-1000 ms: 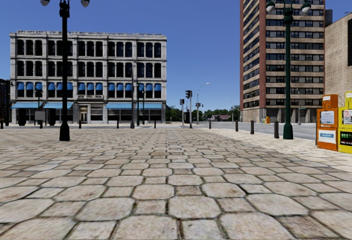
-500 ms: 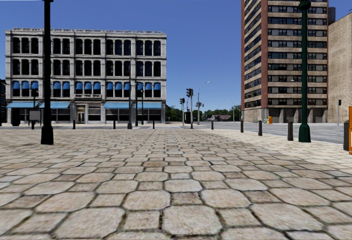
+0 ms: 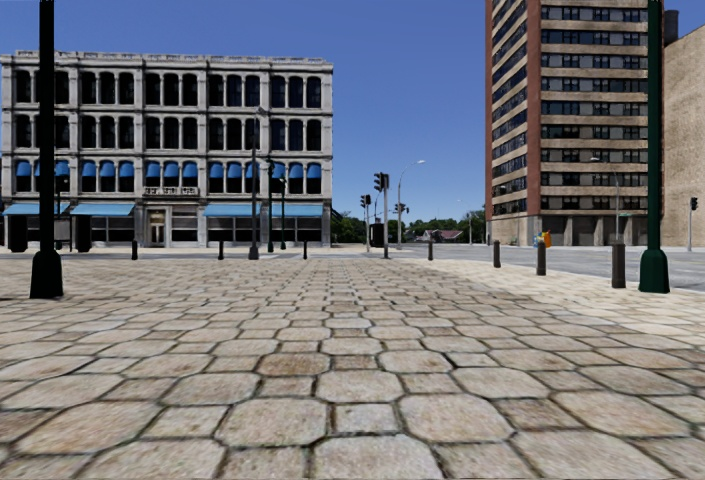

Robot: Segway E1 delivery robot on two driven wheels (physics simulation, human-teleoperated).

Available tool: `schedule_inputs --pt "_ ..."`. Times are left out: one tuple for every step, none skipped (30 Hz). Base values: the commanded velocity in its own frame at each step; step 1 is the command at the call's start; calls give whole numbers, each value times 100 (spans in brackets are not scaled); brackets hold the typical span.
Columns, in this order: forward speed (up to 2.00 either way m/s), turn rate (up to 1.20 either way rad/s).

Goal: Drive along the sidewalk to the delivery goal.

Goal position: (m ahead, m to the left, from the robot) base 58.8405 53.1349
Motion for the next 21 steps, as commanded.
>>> schedule_inputs --pt "200 0" --pt "200 0" --pt "200 0" --pt "200 0" --pt "200 0" --pt "200 0" --pt "200 0" --pt "200 0" --pt "200 0" --pt "200 0" --pt "200 0" --pt "200 0" --pt "200 0" --pt "200 0" --pt "200 0" --pt "200 0" --pt "200 0" --pt "200 0" --pt "200 0" --pt "200 0" --pt "200 0"
